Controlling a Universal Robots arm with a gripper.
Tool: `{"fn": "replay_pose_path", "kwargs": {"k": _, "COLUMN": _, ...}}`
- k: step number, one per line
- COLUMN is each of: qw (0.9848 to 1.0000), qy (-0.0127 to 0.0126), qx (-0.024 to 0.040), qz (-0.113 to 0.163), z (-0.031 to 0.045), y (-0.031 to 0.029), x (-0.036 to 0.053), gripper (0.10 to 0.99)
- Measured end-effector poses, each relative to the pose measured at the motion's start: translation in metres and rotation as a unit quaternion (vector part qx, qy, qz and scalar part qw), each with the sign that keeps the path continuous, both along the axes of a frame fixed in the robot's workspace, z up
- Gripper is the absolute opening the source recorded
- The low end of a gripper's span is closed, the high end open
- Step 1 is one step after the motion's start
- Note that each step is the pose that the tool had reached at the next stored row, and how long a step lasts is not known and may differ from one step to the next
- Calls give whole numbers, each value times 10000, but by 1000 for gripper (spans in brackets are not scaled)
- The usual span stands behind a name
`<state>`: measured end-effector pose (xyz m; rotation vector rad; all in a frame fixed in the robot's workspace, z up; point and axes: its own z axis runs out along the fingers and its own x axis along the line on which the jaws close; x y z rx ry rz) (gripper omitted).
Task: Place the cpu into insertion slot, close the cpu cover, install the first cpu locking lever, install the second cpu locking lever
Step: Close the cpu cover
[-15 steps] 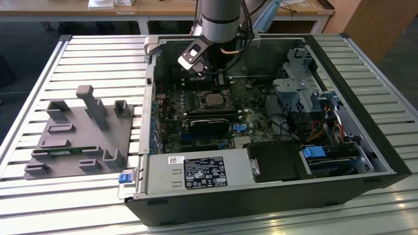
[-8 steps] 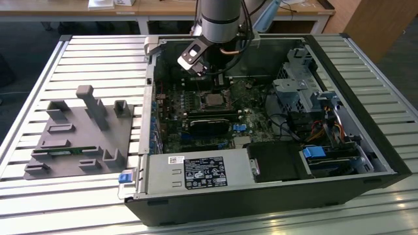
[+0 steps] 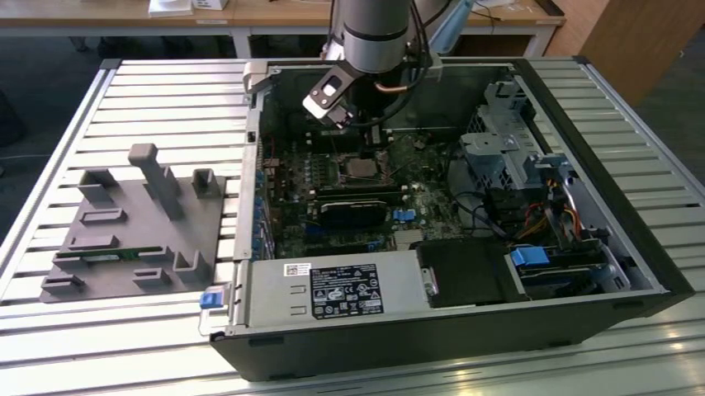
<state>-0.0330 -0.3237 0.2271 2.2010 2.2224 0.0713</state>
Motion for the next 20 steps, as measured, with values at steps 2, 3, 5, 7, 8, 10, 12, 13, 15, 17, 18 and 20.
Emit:
{"fn": "replay_pose_path", "kwargs": {"k": 2, "qw": 10000, "qy": 0, "qx": -1, "qz": 0, "z": 10, "y": 0, "x": 8, "gripper": 106}}
{"fn": "replay_pose_path", "kwargs": {"k": 3, "qw": 10000, "qy": 0, "qx": 0, "qz": -1, "z": 29, "y": 0, "x": 8, "gripper": 106}}
{"fn": "replay_pose_path", "kwargs": {"k": 5, "qw": 10000, "qy": 0, "qx": -1, "qz": -1, "z": 90, "y": 0, "x": 9, "gripper": 106}}
{"fn": "replay_pose_path", "kwargs": {"k": 7, "qw": 10000, "qy": 0, "qx": 0, "qz": -1, "z": 153, "y": 0, "x": 9, "gripper": 106}}
{"fn": "replay_pose_path", "kwargs": {"k": 8, "qw": 10000, "qy": 0, "qx": 0, "qz": -1, "z": 177, "y": 0, "x": 9, "gripper": 106}}
{"fn": "replay_pose_path", "kwargs": {"k": 10, "qw": 10000, "qy": 0, "qx": 0, "qz": 0, "z": 215, "y": 0, "x": 13, "gripper": 106}}
{"fn": "replay_pose_path", "kwargs": {"k": 12, "qw": 10000, "qy": 0, "qx": 0, "qz": -1, "z": 253, "y": 0, "x": 26, "gripper": 106}}
{"fn": "replay_pose_path", "kwargs": {"k": 13, "qw": 10000, "qy": 1, "qx": 0, "qz": -1, "z": 273, "y": 0, "x": 34, "gripper": 106}}
{"fn": "replay_pose_path", "kwargs": {"k": 15, "qw": 10000, "qy": 2, "qx": 0, "qz": -1, "z": 324, "y": 0, "x": 46, "gripper": 106}}
{"fn": "replay_pose_path", "kwargs": {"k": 17, "qw": 10000, "qy": 5, "qx": -1, "qz": -1, "z": 363, "y": 0, "x": 62, "gripper": 106}}
{"fn": "replay_pose_path", "kwargs": {"k": 18, "qw": 10000, "qy": 7, "qx": -1, "qz": -1, "z": 369, "y": 1, "x": 75, "gripper": 106}}
{"fn": "replay_pose_path", "kwargs": {"k": 20, "qw": 10000, "qy": 14, "qx": 3, "qz": -1, "z": 368, "y": 1, "x": 118, "gripper": 106}}
